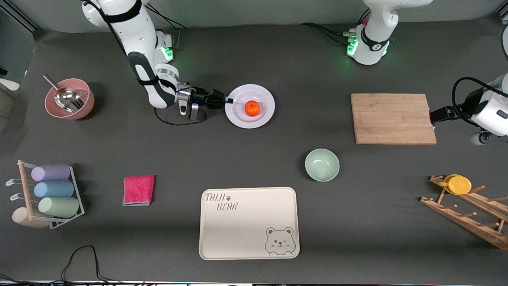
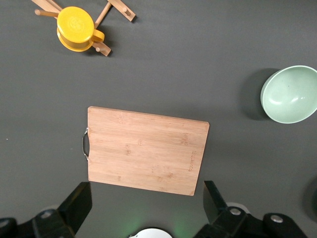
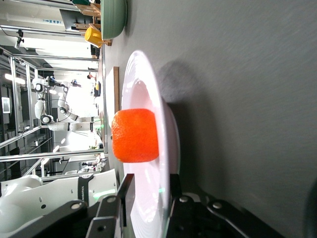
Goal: Place orange and plate with both arms
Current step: 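Raise the left gripper and withdraw it toward its base, then lift the plate with the right gripper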
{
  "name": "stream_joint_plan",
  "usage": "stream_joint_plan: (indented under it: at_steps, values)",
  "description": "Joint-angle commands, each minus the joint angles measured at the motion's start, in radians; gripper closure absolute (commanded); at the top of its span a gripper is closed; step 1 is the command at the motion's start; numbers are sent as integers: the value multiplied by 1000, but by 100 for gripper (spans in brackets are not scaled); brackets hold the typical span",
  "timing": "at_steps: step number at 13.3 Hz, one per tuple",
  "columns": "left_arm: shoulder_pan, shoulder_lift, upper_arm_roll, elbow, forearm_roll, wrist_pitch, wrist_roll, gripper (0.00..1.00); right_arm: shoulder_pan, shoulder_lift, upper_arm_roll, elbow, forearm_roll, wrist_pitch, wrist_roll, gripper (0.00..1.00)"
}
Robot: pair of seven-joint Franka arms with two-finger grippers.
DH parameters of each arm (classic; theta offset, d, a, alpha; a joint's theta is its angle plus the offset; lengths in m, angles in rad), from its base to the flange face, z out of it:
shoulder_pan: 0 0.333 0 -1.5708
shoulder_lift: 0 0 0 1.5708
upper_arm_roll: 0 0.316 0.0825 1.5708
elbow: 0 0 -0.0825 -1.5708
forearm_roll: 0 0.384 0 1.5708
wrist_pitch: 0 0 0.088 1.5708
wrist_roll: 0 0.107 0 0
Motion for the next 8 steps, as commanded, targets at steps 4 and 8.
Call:
stream_joint_plan:
  at_steps: [4,8]
  values:
    - [110,-156,-89,-102,-20,-28,-13,0,8,33,2,18,28,0,-45,99]
    - [142,-166,-139,-116,-22,-5,-15,0,-4,28,2,15,24,0,-42,100]
